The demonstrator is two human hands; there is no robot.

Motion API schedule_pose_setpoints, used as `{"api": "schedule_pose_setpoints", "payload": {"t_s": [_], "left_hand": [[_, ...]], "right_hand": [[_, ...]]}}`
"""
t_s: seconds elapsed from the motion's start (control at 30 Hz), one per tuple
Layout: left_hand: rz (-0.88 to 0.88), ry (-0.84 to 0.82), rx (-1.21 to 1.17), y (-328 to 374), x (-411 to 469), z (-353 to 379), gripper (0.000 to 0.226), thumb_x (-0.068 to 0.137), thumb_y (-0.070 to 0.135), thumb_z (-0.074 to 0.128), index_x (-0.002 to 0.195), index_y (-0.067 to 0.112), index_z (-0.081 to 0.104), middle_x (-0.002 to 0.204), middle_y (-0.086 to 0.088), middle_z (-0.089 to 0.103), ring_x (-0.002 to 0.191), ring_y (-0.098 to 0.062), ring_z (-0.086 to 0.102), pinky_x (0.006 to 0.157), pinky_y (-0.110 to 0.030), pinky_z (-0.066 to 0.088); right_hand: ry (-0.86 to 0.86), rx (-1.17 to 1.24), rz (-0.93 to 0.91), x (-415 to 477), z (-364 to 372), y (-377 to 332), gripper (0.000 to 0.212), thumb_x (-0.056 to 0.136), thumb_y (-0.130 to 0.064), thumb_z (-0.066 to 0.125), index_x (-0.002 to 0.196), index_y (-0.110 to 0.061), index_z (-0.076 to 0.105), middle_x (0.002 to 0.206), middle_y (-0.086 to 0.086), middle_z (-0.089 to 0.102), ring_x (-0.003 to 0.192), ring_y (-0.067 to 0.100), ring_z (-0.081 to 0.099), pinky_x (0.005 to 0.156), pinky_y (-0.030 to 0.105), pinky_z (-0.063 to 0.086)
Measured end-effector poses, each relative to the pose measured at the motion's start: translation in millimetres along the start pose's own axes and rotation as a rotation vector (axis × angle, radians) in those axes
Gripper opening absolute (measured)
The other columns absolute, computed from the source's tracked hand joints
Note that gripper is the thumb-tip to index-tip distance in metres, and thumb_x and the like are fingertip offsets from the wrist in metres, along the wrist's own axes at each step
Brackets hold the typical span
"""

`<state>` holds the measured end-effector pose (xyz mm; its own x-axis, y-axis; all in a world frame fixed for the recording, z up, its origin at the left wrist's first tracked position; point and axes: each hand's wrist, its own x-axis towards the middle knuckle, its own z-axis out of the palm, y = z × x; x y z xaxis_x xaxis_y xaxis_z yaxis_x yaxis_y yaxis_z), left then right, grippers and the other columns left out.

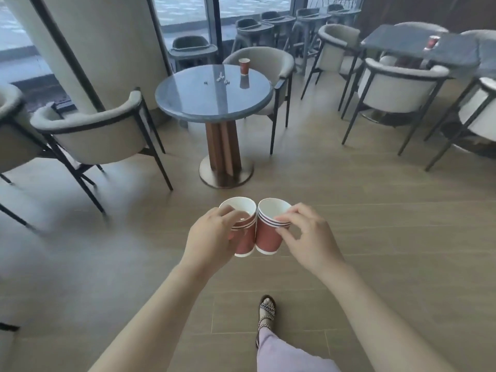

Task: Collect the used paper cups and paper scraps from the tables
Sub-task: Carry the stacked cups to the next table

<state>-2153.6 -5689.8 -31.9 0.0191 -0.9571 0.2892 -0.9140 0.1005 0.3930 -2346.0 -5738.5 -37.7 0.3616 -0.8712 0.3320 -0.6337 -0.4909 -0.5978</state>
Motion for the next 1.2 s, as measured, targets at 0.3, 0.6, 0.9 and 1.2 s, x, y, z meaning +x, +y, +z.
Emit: {"api": "schedule_pose_setpoints", "payload": {"t_s": [0.3, 0.6, 0.9, 1.2], "left_hand": [[0.018, -0.051, -0.044, -36, 211, 60, 0.026, 0.071, 0.013, 0.068, 0.094, 0.027, 0.067, 0.093, 0.010, 0.065, 0.078, -0.021, 0.060, 0.054, -0.028, 0.046], [-0.034, -0.091, -0.060, -108, 371, 102, 0.026, 0.072, 0.017, 0.069, 0.093, 0.031, 0.066, 0.093, 0.013, 0.064, 0.070, -0.017, 0.060, 0.053, -0.025, 0.043], [-0.062, -0.107, -0.042, -219, 569, 119, 0.025, 0.074, 0.022, 0.065, 0.098, 0.029, 0.064, 0.098, 0.011, 0.064, 0.086, -0.019, 0.061, 0.060, -0.028, 0.043], [-0.113, -0.134, -0.050, -301, 708, 124, 0.030, 0.068, 0.011, 0.065, 0.094, 0.027, 0.065, 0.093, 0.009, 0.067, 0.083, -0.020, 0.061, 0.060, -0.027, 0.044]], "right_hand": [[-0.011, -0.033, 0.040, 184, 8, 93, 0.017, 0.073, -0.005, 0.072, 0.088, -0.013, 0.071, 0.083, 0.000, 0.060, 0.084, 0.019, 0.055, 0.073, 0.017, 0.036], [-0.052, -0.056, 0.036, 354, 56, 159, 0.018, 0.073, -0.005, 0.072, 0.090, -0.013, 0.070, 0.085, -0.001, 0.060, 0.087, 0.019, 0.055, 0.075, 0.023, 0.042], [-0.104, -0.075, 0.034, 568, 128, 200, 0.013, 0.072, -0.003, 0.071, 0.082, -0.012, 0.068, 0.085, 0.000, 0.061, 0.086, 0.022, 0.055, 0.071, 0.015, 0.032], [-0.091, -0.024, 0.023, 717, 180, 228, 0.018, 0.067, -0.004, 0.075, 0.078, -0.017, 0.067, 0.082, -0.005, 0.061, 0.080, 0.015, 0.055, 0.071, 0.012, 0.034]]}}
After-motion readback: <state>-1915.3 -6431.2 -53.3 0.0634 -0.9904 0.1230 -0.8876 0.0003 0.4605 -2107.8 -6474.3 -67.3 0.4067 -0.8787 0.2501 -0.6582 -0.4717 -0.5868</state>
